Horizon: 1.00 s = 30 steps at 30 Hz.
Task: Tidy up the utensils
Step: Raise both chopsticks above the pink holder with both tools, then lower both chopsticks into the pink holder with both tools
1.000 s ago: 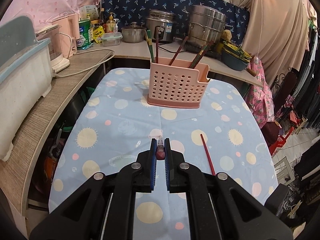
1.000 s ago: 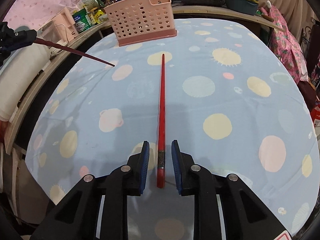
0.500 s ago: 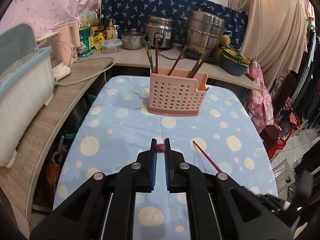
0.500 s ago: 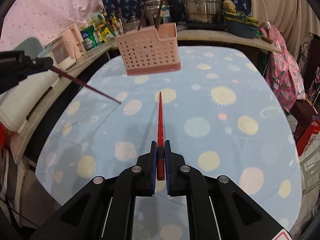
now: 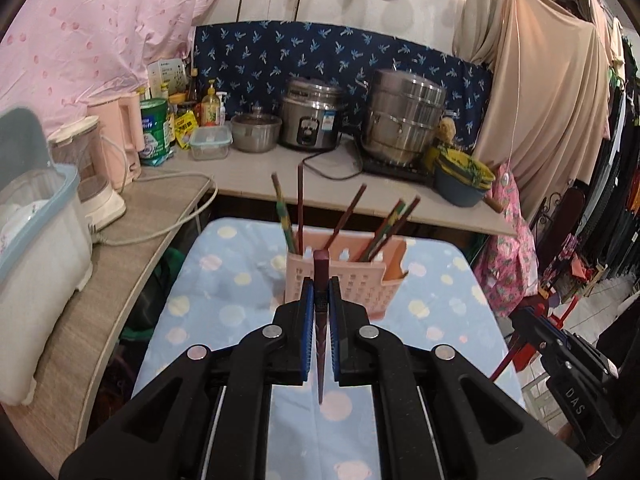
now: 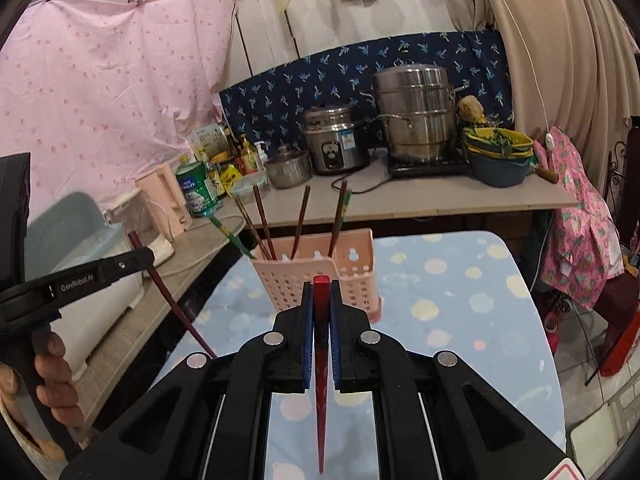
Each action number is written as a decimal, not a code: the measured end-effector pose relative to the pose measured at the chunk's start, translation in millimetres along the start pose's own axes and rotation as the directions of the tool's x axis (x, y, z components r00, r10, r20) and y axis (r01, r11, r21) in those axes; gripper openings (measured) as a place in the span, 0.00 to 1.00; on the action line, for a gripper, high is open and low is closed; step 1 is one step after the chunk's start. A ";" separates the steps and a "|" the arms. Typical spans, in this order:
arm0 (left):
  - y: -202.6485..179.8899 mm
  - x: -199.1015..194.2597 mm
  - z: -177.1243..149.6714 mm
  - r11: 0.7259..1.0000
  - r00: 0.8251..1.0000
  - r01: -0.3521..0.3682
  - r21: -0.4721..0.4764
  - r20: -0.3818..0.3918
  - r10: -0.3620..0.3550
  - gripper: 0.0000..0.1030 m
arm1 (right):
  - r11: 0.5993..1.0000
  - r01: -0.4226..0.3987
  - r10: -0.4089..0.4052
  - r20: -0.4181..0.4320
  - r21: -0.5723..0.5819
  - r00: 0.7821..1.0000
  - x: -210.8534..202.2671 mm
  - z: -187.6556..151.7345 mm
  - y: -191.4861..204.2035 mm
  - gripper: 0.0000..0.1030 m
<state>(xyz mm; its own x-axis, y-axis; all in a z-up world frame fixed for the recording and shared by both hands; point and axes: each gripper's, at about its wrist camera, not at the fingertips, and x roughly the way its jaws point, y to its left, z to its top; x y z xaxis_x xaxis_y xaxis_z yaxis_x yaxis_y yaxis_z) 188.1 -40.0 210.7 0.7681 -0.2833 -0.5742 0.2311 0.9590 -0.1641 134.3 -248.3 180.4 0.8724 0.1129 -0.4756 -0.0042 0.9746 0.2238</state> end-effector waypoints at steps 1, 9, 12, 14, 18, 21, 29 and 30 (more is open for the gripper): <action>-1.0 0.9 10.7 1.000 1.000 0.005 -0.002 0.015 -0.005 0.07 | 1.000 -0.011 0.011 0.018 0.003 1.000 2.3 12.1 1.3 0.07; -6.5 10.1 84.4 1.000 0.992 0.016 -0.013 0.126 -0.015 0.07 | 0.996 -0.081 0.074 0.177 0.034 0.981 19.5 109.1 9.9 0.07; -6.1 19.4 107.8 1.000 0.987 0.013 -0.022 0.161 -0.010 0.07 | 0.996 -0.085 0.076 0.209 0.038 0.975 32.7 135.7 14.6 0.07; -4.1 27.7 121.1 1.000 0.984 0.009 -0.030 0.179 -0.003 0.07 | 0.996 -0.084 0.073 0.217 0.040 0.973 45.7 150.6 17.3 0.07; 1.4 46.3 136.0 0.999 0.984 -0.001 -0.043 0.179 0.009 0.07 | 0.996 -0.078 0.067 0.216 0.044 0.974 72.2 167.2 20.0 0.07; 3.6 60.7 137.7 0.999 0.985 -0.013 -0.043 0.169 0.020 0.07 | 0.997 -0.067 0.058 0.201 0.037 0.978 92.8 170.8 20.1 0.07; 6.4 101.9 126.0 0.999 0.993 -0.035 -0.030 0.110 0.038 0.07 | 0.997 -0.048 0.041 0.117 0.055 0.992 147.0 153.2 4.6 0.07; 6.4 105.4 124.7 0.999 0.994 -0.037 -0.029 0.103 0.040 0.07 | 0.997 -0.045 0.039 0.107 0.058 0.994 152.3 149.9 3.3 0.07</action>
<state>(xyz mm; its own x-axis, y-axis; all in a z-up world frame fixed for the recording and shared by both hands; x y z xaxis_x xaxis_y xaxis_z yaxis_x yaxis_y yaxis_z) 345.0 -64.5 249.1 0.8341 -0.2443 -0.4946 0.1853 0.9686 -0.1659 340.5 -256.9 236.2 0.9187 0.1295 -0.3732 -0.0154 0.9557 0.2938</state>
